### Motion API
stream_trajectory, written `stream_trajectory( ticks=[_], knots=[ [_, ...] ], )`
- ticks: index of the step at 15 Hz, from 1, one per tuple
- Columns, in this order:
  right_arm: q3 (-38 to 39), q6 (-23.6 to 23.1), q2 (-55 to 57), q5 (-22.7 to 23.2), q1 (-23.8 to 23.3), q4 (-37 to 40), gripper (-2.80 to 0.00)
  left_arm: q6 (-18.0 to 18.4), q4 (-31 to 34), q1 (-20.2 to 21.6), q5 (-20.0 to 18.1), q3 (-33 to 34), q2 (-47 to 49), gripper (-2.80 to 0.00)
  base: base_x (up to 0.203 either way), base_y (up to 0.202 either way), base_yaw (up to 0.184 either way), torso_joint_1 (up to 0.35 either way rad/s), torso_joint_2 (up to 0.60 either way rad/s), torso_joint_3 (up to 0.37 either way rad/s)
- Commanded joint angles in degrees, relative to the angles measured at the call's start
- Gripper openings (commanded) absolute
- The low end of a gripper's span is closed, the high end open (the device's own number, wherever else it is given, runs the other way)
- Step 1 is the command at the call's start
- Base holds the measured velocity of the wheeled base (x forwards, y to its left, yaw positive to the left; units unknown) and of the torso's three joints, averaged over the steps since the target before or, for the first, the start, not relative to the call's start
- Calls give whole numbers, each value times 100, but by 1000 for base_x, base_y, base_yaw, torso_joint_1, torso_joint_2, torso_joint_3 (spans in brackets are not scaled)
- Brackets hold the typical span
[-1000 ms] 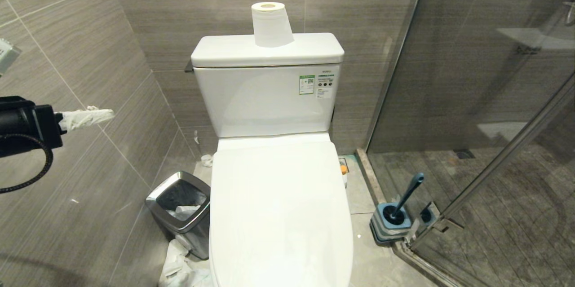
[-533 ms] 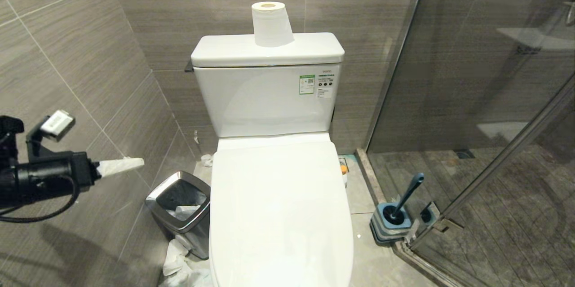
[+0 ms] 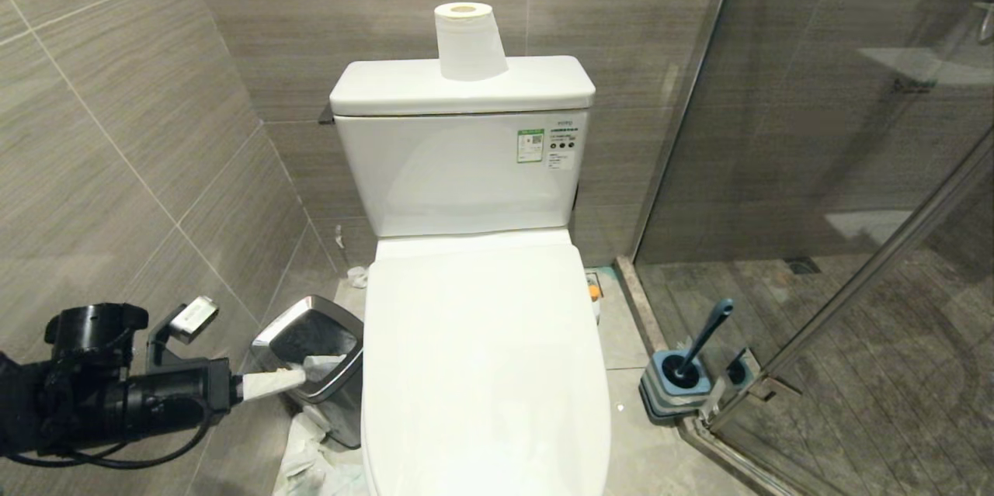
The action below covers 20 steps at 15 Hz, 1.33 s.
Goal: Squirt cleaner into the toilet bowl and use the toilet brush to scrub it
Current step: Use the left hand to lift the toilet lid slightly
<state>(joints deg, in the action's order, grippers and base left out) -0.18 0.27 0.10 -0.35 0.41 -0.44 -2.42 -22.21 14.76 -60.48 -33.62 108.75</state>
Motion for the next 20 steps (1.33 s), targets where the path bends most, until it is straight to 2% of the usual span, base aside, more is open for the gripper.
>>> stream_trajectory(
  ticks=[1, 2, 5, 9, 12, 17, 20],
  knots=[
    [1, 8, 8, 0, 2, 0, -280, 11, -13, -41, -52, 57, 262, -280, 0, 0, 0, 0, 0, 0],
    [1, 0, 8, 0, 2, 0, -280, 1, -36, -51, -138, 57, 309, 0, 0, 0, 0, 0, 0, 0],
    [1, 8, 8, 0, 2, 0, -280, 5, -347, -87, -256, 439, 266, 0, 0, 0, 0, 0, 0, 0],
    [1, 0, 8, 0, 2, 0, -280, -14, -586, -242, -512, 446, 664, 0, 0, 0, 0, 0, 0, 0],
    [1, 0, 8, 0, 2, 0, -280, 12, -1015, -471, -453, 440, 956, 0, 0, 0, 0, 0, 0, 0],
    [1, 0, 8, 0, 2, 0, -280, -21, -1591, -545, -294, 453, 1444, 0, 0, 0, 0, 0, 0, 0],
    [1, 0, 8, 0, 2, 0, -280, -21, -1637, -545, -289, 461, 1517, 0, 0, 0, 0, 0, 0, 0]
  ],
)
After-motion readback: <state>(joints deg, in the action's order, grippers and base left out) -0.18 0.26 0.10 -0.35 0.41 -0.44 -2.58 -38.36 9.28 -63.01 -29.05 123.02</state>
